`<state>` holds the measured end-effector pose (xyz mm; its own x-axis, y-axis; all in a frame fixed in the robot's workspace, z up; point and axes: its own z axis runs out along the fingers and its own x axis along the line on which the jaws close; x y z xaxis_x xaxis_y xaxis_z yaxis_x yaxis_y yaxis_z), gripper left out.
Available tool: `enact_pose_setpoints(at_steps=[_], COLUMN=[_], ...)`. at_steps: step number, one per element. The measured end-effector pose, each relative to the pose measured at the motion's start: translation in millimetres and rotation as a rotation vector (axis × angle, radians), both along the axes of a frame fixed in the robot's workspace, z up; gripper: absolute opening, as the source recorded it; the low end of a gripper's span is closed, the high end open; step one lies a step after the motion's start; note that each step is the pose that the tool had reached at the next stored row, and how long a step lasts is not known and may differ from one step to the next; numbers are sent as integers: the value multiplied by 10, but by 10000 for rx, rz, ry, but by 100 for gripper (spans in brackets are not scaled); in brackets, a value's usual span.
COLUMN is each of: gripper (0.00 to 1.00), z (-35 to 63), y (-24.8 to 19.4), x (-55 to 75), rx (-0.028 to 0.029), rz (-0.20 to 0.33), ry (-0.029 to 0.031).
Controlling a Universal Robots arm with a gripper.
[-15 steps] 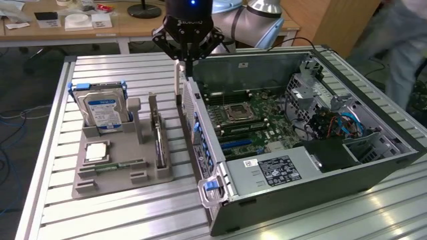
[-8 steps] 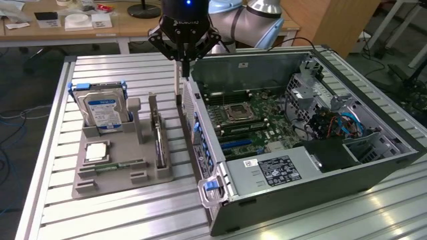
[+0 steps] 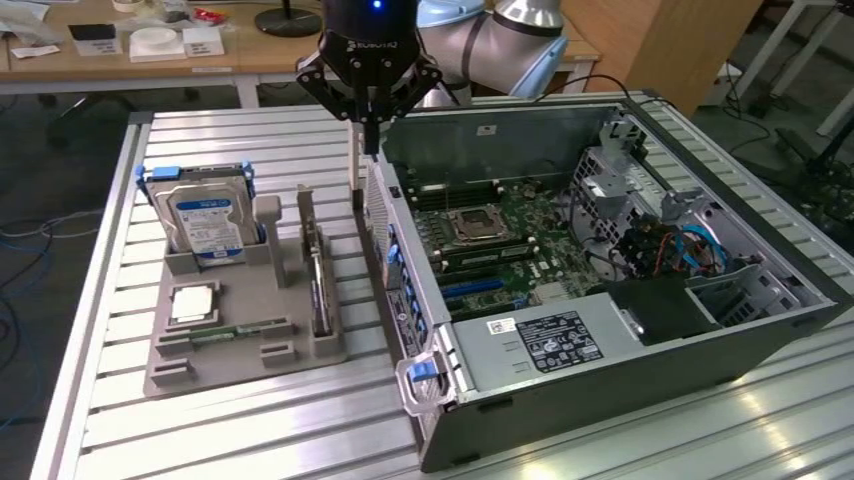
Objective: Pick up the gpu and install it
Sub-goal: 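Reach for the gpu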
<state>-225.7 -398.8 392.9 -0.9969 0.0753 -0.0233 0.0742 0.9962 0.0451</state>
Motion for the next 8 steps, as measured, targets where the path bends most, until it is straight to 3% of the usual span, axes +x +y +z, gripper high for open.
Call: enact_pose_setpoints(at_steps=[8], gripper=[11], z=[0], y=[0], x=[-77], rx=[-1], rz=[0], ry=[0])
